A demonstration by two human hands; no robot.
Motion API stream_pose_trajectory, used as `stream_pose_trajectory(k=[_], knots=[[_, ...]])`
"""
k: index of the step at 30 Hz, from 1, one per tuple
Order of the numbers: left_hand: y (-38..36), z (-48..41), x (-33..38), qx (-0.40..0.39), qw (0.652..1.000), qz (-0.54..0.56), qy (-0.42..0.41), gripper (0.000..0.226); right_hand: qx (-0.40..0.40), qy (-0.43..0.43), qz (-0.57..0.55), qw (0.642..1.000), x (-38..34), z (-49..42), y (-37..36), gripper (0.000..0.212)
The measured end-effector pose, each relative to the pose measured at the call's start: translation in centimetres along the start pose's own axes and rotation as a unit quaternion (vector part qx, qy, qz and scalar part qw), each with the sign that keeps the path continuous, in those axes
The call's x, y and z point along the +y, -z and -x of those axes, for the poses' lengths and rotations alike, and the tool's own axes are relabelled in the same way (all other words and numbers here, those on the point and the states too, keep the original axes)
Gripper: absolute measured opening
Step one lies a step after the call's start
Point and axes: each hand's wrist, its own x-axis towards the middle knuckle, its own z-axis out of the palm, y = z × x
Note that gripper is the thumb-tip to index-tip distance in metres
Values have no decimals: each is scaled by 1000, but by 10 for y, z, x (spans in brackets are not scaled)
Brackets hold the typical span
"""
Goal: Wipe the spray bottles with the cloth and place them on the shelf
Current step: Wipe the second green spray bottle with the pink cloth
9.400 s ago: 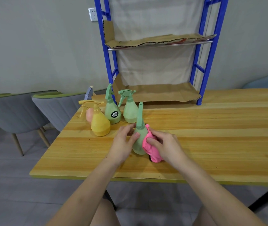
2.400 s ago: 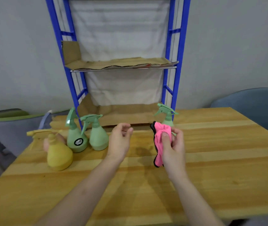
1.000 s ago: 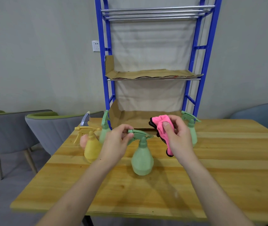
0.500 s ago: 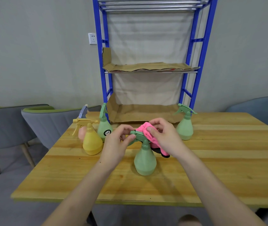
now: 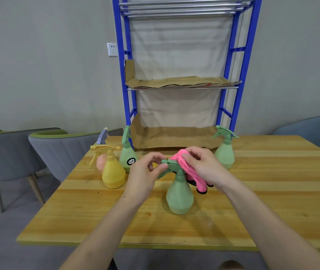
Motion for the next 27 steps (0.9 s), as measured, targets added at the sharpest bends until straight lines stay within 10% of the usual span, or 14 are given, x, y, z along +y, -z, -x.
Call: stream_pose_trajectory(k=[27], knots=[[0, -1, 0, 1, 1000, -19, -14, 22, -227, -76, 81, 968, -33, -34, 8, 28]])
